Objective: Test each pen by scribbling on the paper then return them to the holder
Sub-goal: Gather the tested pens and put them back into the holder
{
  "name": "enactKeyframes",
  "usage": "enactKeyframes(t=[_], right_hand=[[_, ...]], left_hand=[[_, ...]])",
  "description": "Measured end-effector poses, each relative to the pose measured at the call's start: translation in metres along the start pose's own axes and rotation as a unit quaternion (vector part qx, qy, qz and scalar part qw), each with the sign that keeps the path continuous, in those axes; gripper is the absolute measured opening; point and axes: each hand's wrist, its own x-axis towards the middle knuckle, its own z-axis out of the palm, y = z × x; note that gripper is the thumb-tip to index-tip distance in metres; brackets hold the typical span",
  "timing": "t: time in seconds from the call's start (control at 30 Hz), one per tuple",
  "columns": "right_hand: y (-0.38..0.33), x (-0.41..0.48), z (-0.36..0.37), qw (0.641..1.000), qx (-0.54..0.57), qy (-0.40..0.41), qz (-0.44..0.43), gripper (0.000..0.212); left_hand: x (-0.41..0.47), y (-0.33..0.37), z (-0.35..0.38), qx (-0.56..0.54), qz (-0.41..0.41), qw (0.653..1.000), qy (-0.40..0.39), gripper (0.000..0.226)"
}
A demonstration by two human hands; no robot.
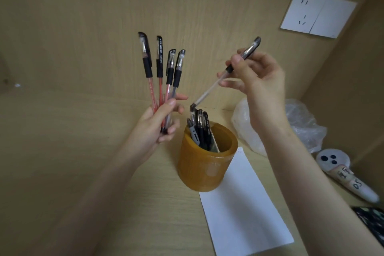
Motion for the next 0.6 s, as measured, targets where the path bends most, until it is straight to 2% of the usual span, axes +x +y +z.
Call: enactKeyframes(t=[0.07, 0.17, 0.23, 0.33, 0.47, 0.53, 0.6], right_hand=[[0.003, -0.002, -0.003, 0.999, -0.033, -0.011, -0.010, 0.029], [0.013, -0.008, -0.008, 0.992, -0.115, -0.051, -0.024, 0.051], [0.021, -0.013, -0.011, 0.986, -0.145, -0.080, -0.024, 0.056], [0.033, -0.021, -0.011, 0.971, -0.204, -0.124, -0.016, 0.047], [0.045, -0.031, -0.012, 0.942, -0.295, -0.161, -0.012, 0.021], [0.049, -0.032, -0.014, 0.945, -0.291, -0.150, 0.007, 0.008], [0.048, -0.030, -0.015, 0.955, -0.267, -0.126, 0.013, 0.014]], left_hand=[[0.000, 0.000, 0.003, -0.015, -0.005, 1.000, -0.007, 0.031], [0.000, -0.001, 0.004, -0.015, -0.004, 1.000, -0.001, 0.036], [-0.001, 0.000, 0.003, -0.008, 0.001, 1.000, 0.004, 0.038], [-0.001, 0.001, 0.005, -0.013, 0.002, 1.000, 0.016, 0.038], [0.000, 0.001, 0.005, -0.008, 0.008, 1.000, 0.028, 0.032], [0.000, 0.001, 0.004, -0.013, 0.006, 0.999, 0.030, 0.028], [0.000, 0.001, 0.004, -0.008, 0.003, 1.000, 0.021, 0.027]])
